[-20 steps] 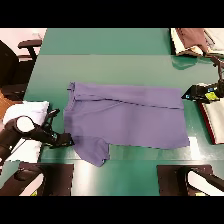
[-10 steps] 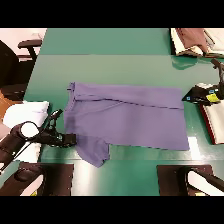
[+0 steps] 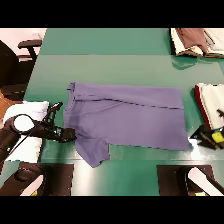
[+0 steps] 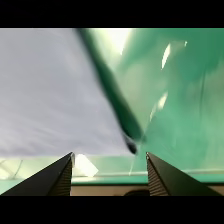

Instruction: Fold the shirts.

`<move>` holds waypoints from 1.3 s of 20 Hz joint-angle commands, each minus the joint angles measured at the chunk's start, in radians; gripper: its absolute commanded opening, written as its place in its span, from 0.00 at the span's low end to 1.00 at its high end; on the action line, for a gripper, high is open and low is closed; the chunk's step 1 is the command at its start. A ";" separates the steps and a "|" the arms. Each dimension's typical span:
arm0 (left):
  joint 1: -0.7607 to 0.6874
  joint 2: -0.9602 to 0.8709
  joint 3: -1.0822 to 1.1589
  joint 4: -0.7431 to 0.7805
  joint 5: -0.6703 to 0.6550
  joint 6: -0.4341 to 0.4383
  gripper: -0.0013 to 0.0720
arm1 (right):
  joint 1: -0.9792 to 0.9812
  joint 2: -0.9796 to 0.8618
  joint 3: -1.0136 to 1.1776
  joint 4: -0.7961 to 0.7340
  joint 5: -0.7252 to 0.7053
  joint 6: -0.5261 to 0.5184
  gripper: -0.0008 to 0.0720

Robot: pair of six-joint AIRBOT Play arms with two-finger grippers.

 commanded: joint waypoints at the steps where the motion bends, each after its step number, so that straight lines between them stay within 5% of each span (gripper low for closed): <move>1: 0.000 0.001 0.008 -0.001 -0.009 0.003 0.05 | -0.071 -0.027 -0.149 0.033 -0.060 0.000 0.70; 5: -0.001 0.001 0.008 0.001 -0.010 0.004 0.05 | -0.065 -0.100 -0.141 0.192 -0.140 -0.047 0.57; 8: -0.001 0.001 0.014 0.015 -0.054 0.003 0.05 | 0.016 -0.111 -0.083 0.175 -0.116 -0.063 0.06; 9: -0.001 0.001 0.024 0.027 -0.089 0.003 0.04 | 0.054 -0.099 -0.063 0.162 -0.102 -0.063 0.04; 17: -0.001 0.181 0.213 0.123 -0.321 -0.038 0.04 | 0.231 0.204 0.153 -0.058 0.095 -0.003 0.03; 21: 0.000 0.049 0.321 0.174 -0.144 0.084 0.04 | 0.341 0.097 0.312 -0.058 0.031 0.031 0.03; 26: 0.000 -0.327 0.551 0.294 0.099 0.146 0.05 | 0.435 -0.217 0.565 -0.048 -0.049 0.039 0.03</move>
